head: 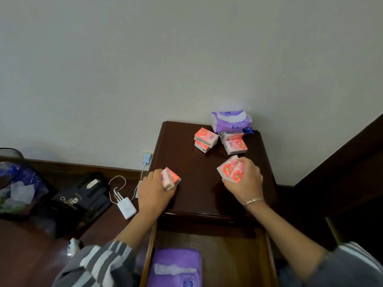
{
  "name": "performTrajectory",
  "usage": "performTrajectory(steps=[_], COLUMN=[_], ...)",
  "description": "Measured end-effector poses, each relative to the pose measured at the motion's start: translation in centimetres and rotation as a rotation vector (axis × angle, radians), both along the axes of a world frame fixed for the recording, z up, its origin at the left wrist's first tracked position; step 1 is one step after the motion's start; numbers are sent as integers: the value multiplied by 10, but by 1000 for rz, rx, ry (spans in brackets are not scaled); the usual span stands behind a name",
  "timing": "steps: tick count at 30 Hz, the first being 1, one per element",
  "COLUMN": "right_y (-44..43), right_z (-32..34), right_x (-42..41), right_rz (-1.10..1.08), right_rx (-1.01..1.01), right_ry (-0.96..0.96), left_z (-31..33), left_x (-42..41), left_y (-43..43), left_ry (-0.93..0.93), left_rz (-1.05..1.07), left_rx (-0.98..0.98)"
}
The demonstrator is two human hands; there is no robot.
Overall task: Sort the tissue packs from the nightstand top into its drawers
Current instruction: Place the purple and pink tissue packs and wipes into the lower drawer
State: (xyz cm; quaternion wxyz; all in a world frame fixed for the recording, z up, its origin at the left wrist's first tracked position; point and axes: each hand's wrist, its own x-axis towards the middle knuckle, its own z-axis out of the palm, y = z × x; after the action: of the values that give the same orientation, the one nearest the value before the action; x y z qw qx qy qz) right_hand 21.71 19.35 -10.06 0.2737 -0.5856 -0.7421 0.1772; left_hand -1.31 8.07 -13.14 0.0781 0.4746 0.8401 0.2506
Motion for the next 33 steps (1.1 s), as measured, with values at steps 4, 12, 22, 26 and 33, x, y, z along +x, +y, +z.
performTrajectory(steps=[4, 12, 22, 26, 33], right_y=[-84, -133, -131, -136, -140], right_z=[-14, -107, -76, -51, -49], right_x=[66, 121, 162, 190, 206], right_rz=[219, 619, 554, 401, 226], right_rx=[-76, -486, -331, -377, -829], right_ry=[-30, -660, -470, -251, 454], left_z=[-3, -37, -69, -78, -69], left_x=[48, 155, 225, 228, 208], left_y=[-55, -84, -59, -61, -50], left_ry=[-167, -242, -99, -194, -421], left_rz=[-57, -195, -63, -54, 72], left_rx=[107, -360, -752, -913, -722])
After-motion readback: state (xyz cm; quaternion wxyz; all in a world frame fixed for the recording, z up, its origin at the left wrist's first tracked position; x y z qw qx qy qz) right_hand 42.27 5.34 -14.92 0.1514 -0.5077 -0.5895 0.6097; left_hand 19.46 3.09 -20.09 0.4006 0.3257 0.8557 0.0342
